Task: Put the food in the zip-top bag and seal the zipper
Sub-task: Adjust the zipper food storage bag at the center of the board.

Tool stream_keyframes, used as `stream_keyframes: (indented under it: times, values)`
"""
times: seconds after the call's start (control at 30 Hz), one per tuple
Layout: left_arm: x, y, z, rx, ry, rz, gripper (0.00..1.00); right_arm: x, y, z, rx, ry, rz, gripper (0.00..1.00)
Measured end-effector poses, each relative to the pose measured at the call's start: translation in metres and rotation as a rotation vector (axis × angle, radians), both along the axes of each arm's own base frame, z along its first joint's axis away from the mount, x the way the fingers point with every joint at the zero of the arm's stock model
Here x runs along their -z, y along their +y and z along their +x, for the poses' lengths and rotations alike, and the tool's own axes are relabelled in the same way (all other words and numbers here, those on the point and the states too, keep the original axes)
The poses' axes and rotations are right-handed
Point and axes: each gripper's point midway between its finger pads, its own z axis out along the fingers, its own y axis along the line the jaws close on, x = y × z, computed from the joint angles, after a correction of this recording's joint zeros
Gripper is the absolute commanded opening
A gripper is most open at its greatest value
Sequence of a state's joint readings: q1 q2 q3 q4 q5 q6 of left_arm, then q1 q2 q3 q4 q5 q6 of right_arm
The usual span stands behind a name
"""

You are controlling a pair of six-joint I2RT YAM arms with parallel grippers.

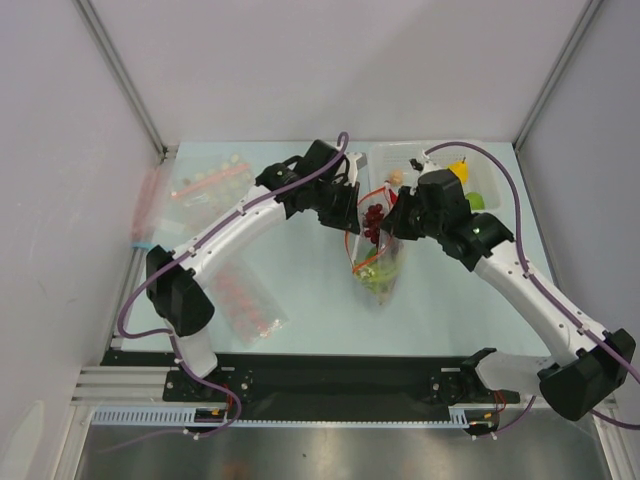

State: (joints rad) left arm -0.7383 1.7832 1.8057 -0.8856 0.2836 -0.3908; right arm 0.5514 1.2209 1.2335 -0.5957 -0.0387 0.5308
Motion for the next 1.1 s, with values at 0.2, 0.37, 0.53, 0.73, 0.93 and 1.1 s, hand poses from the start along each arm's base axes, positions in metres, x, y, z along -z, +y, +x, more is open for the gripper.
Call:
stream_keyframes:
  times: [0.2,0.37,0.53,0.73,0.93,1.1]
  values:
    - [-0.006,-0.009,-0.001,0.007,0.008,-0.049,0.47,0.002,-0.002,-0.008,-0.022,0.001,0.0,0.0]
    - [-0.017,-0.021,-0.005,0.017,0.027,-0.131,0.54,0.002,0.003,-0.013,-0.065,0.004,0.005,0.09]
    - [-0.016,-0.019,-0.015,-0.002,0.065,-0.165,0.54,0.006,0.006,-0.018,-0.11,0.016,0.015,0.31]
    - [-0.007,-0.015,-0.021,-0.027,0.095,-0.163,0.57,0.023,0.004,-0.023,-0.155,0.071,0.07,0.55]
    - [-0.005,-0.017,-0.022,-0.018,0.09,-0.176,0.68,0.036,-0.005,-0.022,-0.146,0.128,0.152,0.67]
    - [-0.012,-0.02,-0.017,-0.01,0.055,-0.203,0.74,0.029,-0.008,-0.018,-0.144,0.129,0.202,0.67]
